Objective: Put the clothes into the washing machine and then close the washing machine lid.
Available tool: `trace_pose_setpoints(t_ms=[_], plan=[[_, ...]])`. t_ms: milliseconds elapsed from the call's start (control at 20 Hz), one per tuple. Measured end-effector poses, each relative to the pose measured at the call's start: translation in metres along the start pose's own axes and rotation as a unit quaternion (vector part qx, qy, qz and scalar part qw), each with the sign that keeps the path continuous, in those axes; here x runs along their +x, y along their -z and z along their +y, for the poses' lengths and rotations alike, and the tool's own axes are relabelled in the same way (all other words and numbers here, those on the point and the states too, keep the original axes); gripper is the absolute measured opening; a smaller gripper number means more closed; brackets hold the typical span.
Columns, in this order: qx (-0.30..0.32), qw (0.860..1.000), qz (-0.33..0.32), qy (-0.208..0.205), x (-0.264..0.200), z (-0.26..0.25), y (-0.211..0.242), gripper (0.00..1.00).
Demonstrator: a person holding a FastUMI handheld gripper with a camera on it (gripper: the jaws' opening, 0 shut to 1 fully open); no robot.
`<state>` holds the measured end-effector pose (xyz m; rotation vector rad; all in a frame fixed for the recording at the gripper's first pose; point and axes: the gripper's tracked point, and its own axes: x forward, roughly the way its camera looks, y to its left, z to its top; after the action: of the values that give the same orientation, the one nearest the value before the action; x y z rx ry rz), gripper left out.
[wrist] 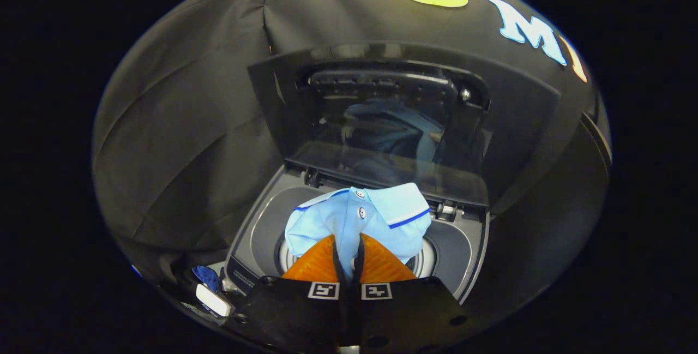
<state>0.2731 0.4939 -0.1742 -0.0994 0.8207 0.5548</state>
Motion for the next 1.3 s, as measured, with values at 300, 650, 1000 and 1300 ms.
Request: trace_pose_setpoints(t_ms=[300,650,1000,1300], plan=[[0.013,0.999,0.034,0.021,0.025,-0.003,0.029,0.01],[0.016,0.997,0.070,0.037,0.044,-0.008,0.061,0.01],[0.028,0.994,0.090,0.047,0.052,-0.007,0.080,0.01],[0.033,0.991,0.116,0.049,0.059,-0.005,0.089,0.29]])
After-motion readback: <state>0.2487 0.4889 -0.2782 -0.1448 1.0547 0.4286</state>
